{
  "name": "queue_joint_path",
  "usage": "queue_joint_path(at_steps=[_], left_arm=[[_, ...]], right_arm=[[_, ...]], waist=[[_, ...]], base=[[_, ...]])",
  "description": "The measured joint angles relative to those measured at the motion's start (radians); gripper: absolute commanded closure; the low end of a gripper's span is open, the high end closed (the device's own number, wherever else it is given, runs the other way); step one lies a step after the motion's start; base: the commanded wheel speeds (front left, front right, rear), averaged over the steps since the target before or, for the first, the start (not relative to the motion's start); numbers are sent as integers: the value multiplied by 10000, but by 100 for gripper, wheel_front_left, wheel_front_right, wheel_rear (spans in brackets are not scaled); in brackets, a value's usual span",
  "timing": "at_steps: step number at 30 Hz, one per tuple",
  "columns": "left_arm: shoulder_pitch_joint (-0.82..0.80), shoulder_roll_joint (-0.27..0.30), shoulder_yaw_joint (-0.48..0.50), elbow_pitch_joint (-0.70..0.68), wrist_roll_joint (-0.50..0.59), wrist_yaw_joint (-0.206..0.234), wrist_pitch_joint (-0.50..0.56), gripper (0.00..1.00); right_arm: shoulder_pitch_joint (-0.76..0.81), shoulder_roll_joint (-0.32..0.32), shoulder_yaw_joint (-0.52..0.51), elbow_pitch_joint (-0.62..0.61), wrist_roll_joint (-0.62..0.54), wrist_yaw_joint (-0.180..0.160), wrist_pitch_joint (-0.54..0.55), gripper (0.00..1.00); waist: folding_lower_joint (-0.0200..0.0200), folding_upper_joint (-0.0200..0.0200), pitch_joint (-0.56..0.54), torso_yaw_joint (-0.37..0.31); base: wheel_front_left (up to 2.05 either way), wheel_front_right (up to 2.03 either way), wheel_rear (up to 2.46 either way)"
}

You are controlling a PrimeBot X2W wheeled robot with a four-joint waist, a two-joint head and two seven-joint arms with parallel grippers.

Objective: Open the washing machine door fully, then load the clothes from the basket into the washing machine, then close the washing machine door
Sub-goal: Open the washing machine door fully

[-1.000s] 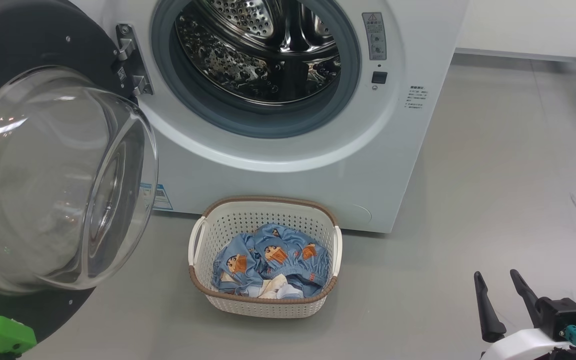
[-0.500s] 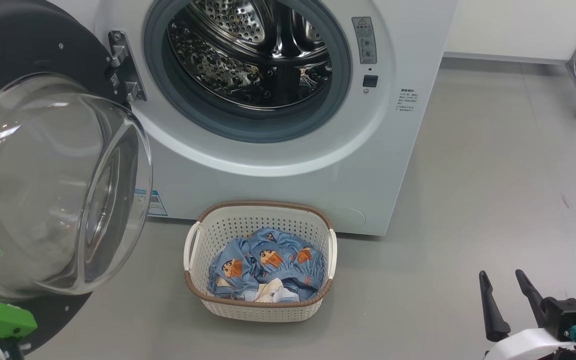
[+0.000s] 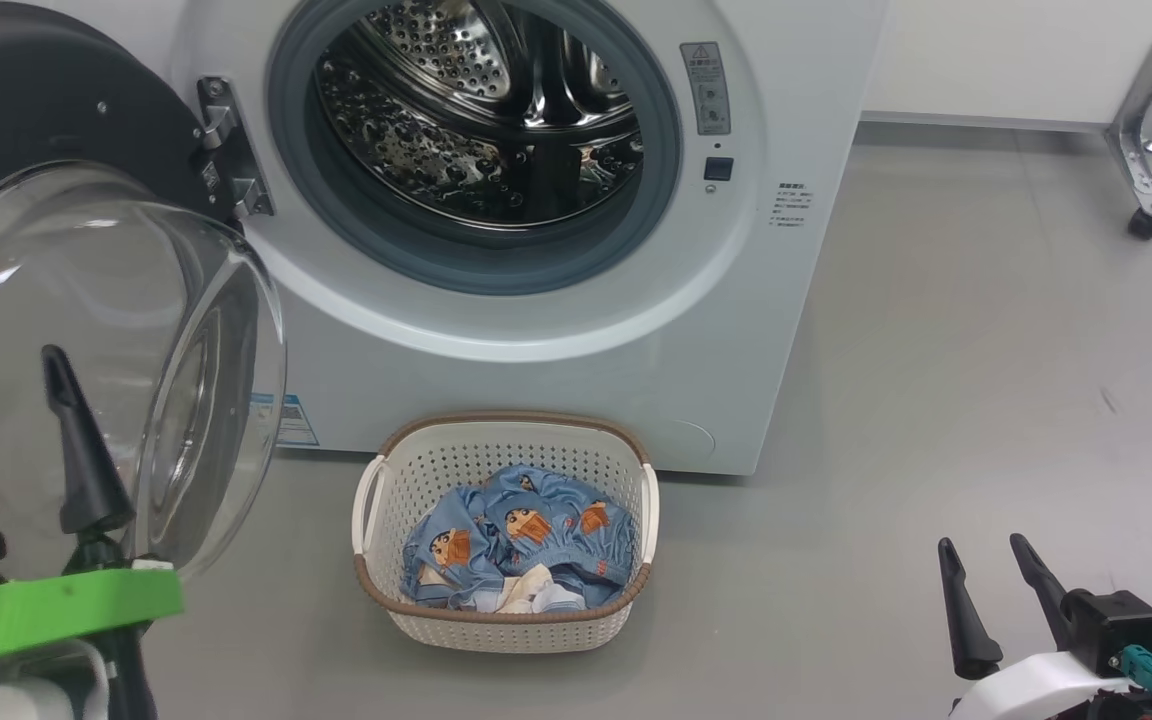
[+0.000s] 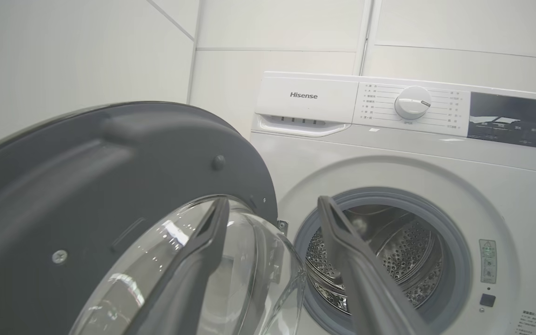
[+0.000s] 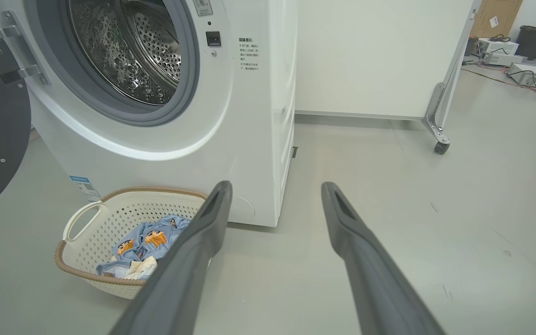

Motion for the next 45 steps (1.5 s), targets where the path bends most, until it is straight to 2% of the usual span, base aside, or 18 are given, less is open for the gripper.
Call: queue_joint_path(at_steps=[4, 12, 26, 35, 45], left_arm=[[87, -127, -585, -395, 50, -328, -69, 0], [1297, -301, -1087, 186, 54, -416, -67, 0], [2555, -339, -849, 1599, 44, -410, -169, 0], [2557, -401, -861, 2182, 65, -403, -261, 0], [2539, -422, -861, 2468, 205, -401, -341, 0]], right_arm=[[-88, 0, 73, -6, -12, 0, 0, 0], [-136, 6, 303, -119, -19, 0, 0, 0], [-303, -52, 385, -443, -29, 0, 0, 0], [-304, -61, 257, -510, -27, 0, 0, 0], [-300, -59, 117, -566, -27, 0, 0, 0]], waist=[[0, 0, -11, -267], [0, 0, -8, -1015], [0, 0, 204, -2415], [0, 0, 285, -2536], [0, 0, 225, -2323]], base=[[0, 0, 0], [0, 0, 0], [0, 0, 0], [0, 0, 0], [0, 0, 0]])
